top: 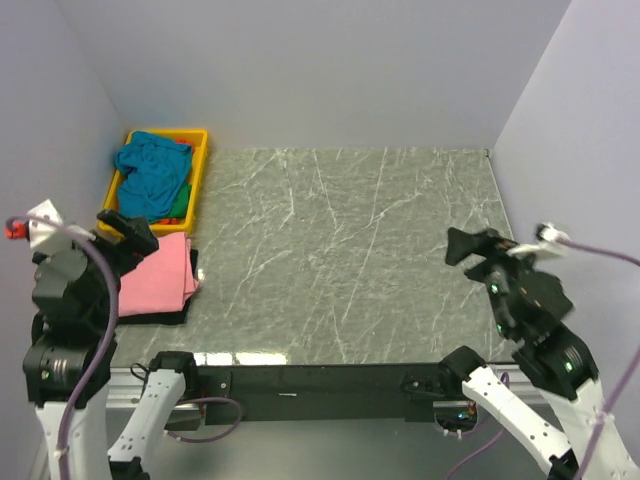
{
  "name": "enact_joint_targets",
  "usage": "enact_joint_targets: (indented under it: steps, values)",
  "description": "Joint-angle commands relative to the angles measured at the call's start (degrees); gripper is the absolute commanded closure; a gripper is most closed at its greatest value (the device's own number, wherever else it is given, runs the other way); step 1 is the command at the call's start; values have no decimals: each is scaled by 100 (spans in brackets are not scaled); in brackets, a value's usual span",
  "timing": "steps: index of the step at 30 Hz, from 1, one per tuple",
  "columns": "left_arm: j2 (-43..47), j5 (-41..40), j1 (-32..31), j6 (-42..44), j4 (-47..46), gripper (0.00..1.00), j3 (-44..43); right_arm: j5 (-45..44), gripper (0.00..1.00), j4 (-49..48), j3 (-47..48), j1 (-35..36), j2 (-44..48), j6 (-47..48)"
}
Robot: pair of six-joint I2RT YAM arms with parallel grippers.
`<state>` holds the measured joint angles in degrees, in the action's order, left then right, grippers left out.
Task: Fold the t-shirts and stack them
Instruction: Reset both grippers
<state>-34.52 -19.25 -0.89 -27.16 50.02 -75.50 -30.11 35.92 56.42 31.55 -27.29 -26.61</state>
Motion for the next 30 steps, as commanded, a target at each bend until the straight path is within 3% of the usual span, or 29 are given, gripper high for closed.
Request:
enact_joint_targets:
  steps: [1,6,11,30]
  values:
    - [331,-386,-394,-413,455,1,18,-434,7,-165,-342,-35,600,235]
    - [1254,-914,-834,-492,386,1,404,-470,7,-374,-763,-26,1339,367]
    - [1729,-1063,-852,-449,298,0,651,-435,7,-612,-949,-26,1648,446]
    - [1528,-1459,-861,-229,210,1,950,-57,6,-876,-1195,-35,1920,692]
